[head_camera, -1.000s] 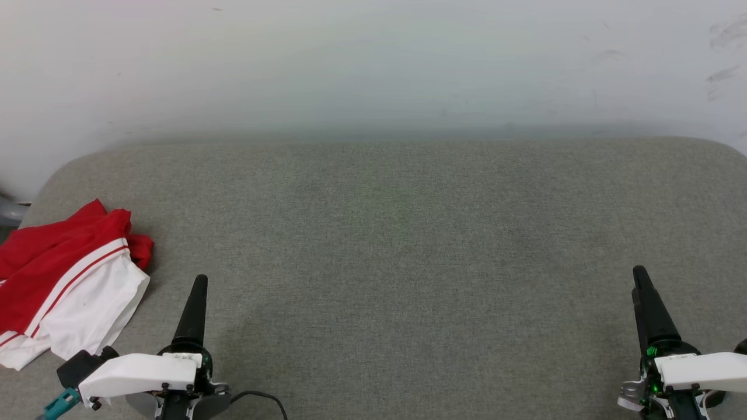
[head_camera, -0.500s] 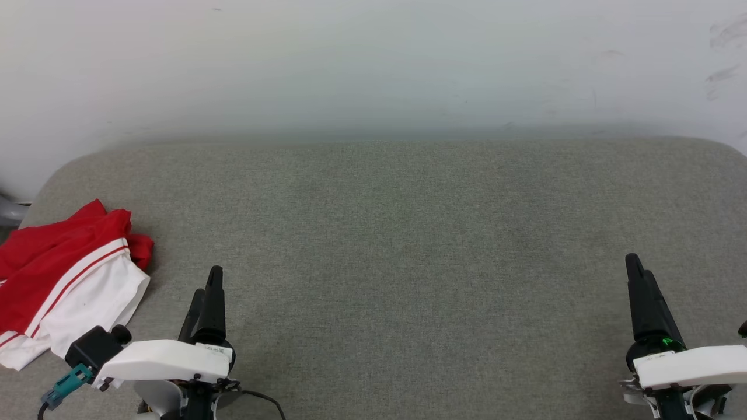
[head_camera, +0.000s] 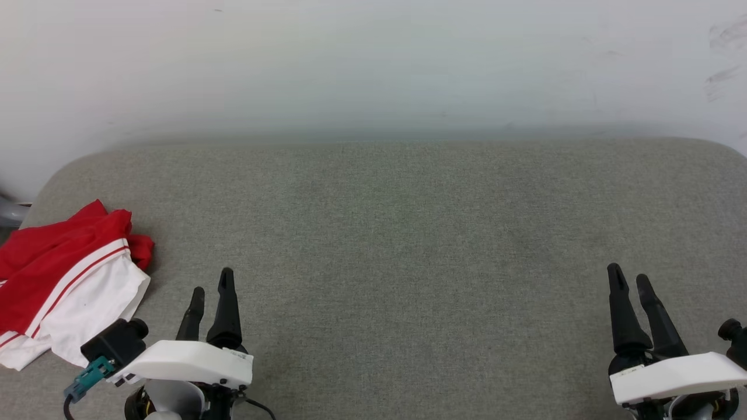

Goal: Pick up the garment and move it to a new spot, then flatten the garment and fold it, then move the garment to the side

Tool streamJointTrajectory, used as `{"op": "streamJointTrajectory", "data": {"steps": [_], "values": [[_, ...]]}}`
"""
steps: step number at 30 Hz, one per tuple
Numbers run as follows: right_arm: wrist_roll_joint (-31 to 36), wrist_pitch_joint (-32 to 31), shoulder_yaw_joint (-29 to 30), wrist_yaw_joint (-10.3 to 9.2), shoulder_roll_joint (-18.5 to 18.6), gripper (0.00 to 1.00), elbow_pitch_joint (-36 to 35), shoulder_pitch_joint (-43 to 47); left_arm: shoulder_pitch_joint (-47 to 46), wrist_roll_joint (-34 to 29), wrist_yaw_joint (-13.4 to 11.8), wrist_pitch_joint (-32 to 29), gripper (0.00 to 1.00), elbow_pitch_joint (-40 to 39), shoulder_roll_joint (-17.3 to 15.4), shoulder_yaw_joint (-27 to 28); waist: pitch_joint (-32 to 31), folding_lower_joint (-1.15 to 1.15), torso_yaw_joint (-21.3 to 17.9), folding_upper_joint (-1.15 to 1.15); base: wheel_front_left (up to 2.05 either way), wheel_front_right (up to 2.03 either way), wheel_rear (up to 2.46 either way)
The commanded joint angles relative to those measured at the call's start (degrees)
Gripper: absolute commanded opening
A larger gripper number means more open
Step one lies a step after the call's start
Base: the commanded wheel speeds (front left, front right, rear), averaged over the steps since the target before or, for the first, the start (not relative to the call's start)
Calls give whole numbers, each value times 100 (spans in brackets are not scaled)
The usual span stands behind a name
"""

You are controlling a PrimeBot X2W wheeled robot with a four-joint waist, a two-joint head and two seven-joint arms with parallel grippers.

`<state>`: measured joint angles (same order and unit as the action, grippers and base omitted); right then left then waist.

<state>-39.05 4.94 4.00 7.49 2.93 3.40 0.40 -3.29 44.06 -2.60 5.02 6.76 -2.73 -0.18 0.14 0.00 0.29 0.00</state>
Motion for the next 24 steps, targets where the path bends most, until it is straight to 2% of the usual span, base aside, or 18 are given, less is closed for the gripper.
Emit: {"op": "streamJointTrajectory", "data": {"steps": [1,15,24], "values": [[223,58,-16,0,0,100,-125,1,-8,-213,-37,57,100,-83,-13,-41,-1,0,-1,0,0,0,0],[1331,309,-72,0,-2,100,-215,155,63,-1342,-202,307,100,-111,-24,-211,2,0,4,0,0,0,0],[1841,444,-101,0,-3,100,-329,231,99,-1900,-205,446,100,-149,-41,-336,0,0,3,0,0,0,0]]}}
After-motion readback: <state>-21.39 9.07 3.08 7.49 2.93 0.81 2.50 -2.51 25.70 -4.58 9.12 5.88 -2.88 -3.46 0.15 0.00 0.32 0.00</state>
